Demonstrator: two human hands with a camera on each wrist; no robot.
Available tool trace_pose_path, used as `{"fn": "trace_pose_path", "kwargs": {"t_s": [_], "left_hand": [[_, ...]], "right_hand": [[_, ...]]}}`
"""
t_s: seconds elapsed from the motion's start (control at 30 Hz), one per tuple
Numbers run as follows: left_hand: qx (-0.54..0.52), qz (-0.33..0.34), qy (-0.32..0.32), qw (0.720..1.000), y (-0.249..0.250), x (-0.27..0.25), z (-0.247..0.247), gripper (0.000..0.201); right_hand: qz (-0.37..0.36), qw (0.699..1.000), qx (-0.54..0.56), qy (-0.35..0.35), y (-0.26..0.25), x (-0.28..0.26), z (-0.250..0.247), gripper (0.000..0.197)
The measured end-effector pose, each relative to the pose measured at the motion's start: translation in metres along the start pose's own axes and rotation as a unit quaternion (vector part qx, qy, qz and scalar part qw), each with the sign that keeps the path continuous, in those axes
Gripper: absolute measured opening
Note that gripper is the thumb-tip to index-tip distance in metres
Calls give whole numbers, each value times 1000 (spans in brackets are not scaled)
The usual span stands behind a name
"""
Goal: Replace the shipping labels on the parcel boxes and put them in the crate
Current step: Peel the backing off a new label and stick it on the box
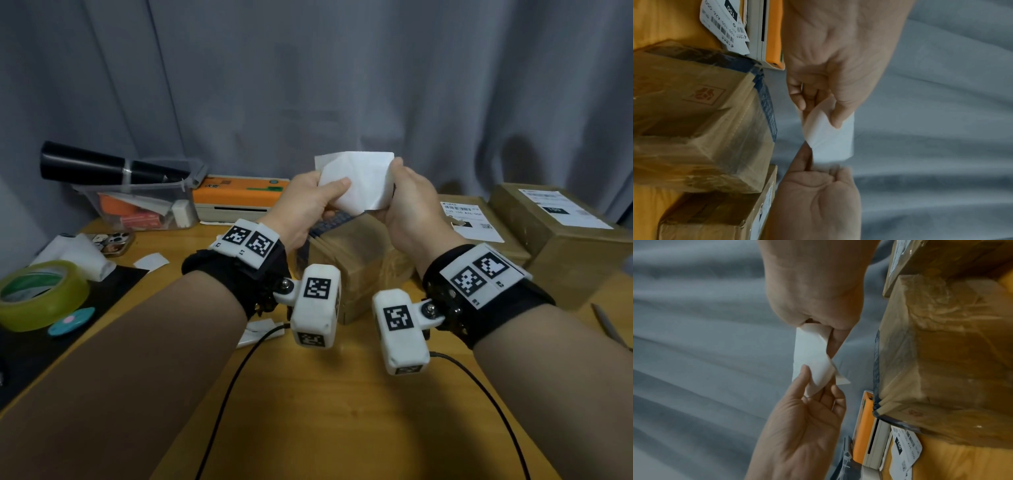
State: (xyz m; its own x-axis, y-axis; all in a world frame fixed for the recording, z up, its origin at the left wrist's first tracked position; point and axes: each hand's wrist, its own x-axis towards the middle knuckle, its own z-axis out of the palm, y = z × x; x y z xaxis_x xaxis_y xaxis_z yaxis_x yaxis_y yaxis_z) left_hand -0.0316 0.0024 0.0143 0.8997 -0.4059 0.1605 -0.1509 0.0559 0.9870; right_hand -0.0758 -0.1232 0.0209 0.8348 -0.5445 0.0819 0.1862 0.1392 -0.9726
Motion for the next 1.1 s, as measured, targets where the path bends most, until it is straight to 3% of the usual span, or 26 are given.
{"fn": "trace_pose_path", "kwargs": {"t_s": [0.1,0.2,0.3,0.43,0.53,0.83,1.1], "left_hand": [[22,7,26,999,1,3,1,21],[16,13,47,999,1,3,1,30],[20,12,41,999,-1,4,1,50],[49,18,32,998,2,7,-2,57],[32,11,45,998,5,9,-5,57],[1,-22,84,996,1,11,-7,49],[79,-29,115,990,-5,20,-16,47]], "right_hand": [[18,999,-8,-45,2,-3,-2,57],[-38,993,-95,-65,5,-8,-3,28],[-60,990,-114,-49,8,-6,-5,16],[17,998,-30,-52,6,-3,-8,8],[77,996,37,-28,4,1,-11,15],[95,995,-8,5,0,7,-10,15],[111,994,-12,16,-2,6,-13,16]]}}
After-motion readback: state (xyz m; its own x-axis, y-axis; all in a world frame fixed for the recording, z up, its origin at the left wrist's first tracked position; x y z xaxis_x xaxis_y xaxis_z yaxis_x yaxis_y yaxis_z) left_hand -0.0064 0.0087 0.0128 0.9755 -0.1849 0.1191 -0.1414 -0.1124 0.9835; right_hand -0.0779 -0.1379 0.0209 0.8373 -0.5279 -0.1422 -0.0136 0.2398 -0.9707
